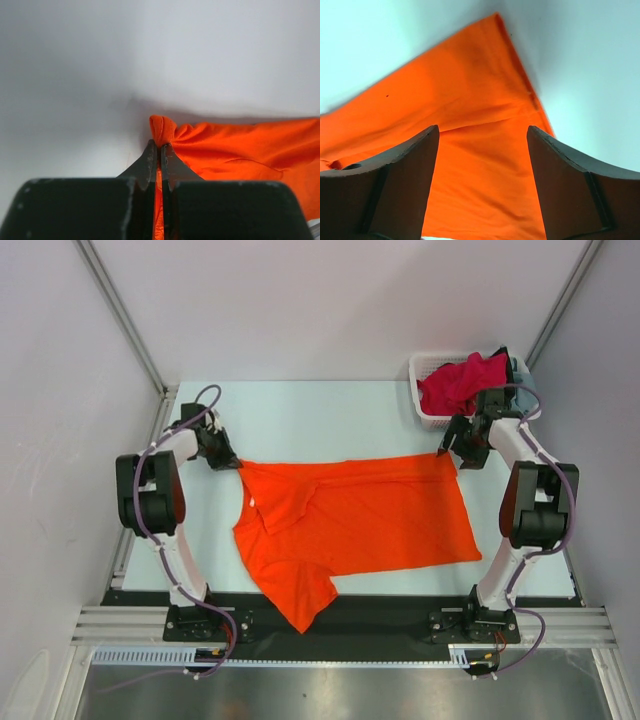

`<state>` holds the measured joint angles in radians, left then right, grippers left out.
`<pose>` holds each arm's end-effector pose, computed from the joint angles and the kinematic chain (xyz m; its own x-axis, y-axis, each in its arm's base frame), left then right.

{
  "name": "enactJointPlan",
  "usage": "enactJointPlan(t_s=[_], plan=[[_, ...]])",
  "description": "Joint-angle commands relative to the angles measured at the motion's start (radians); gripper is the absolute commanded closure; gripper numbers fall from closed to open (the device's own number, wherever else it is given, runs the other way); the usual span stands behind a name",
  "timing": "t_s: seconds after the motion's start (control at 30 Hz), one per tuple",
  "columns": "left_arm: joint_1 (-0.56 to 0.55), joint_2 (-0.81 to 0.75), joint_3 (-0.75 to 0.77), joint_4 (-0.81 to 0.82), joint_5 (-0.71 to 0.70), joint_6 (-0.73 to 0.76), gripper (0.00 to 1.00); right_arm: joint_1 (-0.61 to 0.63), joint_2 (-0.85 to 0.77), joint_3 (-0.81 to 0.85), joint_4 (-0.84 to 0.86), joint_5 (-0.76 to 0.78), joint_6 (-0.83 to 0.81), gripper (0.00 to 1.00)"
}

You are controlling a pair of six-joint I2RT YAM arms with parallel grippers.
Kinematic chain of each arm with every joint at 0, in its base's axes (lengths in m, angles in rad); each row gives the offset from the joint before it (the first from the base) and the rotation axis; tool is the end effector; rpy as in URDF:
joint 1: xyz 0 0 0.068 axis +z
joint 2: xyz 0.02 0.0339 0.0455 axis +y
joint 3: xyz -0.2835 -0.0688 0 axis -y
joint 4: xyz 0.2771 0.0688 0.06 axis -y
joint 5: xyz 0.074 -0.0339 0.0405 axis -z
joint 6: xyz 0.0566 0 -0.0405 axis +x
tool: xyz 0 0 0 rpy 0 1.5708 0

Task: Fold and stack the t-shirts
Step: Fold the tshirt

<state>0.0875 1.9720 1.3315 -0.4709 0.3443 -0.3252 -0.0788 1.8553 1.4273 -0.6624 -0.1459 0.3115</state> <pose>0.4452 0.0199 0.1429 -0.8674 -0.3780 -0.3235 -0.2219 0.8759 -0.4284 0.4360 -0.0262 0.2099 -0.8382 0.3704 -0.4004 0.2813 0.9225 0.2644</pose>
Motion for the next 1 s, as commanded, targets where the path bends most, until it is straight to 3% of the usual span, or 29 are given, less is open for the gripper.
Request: enactJointPlan(t_s=[0.0,0.23,0.33,0.37,0.47,0.5,0.57,0.7,0.87,0.97], plan=[[0.043,0.034,0.109,0.084,-0.005,-0.017,1.0,0.007,0.025,0.053,0.014,-0.007,0.046,0.24],[0.075,0.163,0.287,0.087,0.012,-0.031,1.0,0.057,0.051,0.093,0.012,0.019,0.054,0.24],[0.078,0.183,0.36,0.04,-0.037,-0.029,0.8,0.068,0.062,0.114,-0.009,0.031,0.034,0.24],[0.077,0.179,0.37,0.01,-0.056,-0.031,0.6,0.073,0.056,0.113,-0.017,0.037,0.029,0.24],[0.071,0.11,0.358,-0.069,-0.16,-0.023,0.3,0.076,0.041,0.079,-0.013,0.055,0.003,0.24],[0.069,0.056,0.345,-0.084,-0.195,-0.018,0.28,0.076,0.026,0.052,-0.011,0.063,-0.005,0.26],[0.049,-0.022,0.27,-0.101,-0.27,-0.005,0.27,0.076,0.01,0.024,0.001,0.068,-0.02,0.27],[-0.026,-0.217,0.105,-0.086,-0.262,0.008,0.3,0.076,-0.01,-0.013,0.02,0.019,-0.025,0.37],[-0.202,-0.406,-0.166,-0.014,-0.133,-0.038,0.53,0.123,-0.045,-0.062,0.063,-0.041,0.008,0.45],[-0.339,-0.427,-0.236,0.017,-0.09,-0.051,0.48,0.14,-0.067,-0.1,0.092,-0.067,0.032,0.48]])
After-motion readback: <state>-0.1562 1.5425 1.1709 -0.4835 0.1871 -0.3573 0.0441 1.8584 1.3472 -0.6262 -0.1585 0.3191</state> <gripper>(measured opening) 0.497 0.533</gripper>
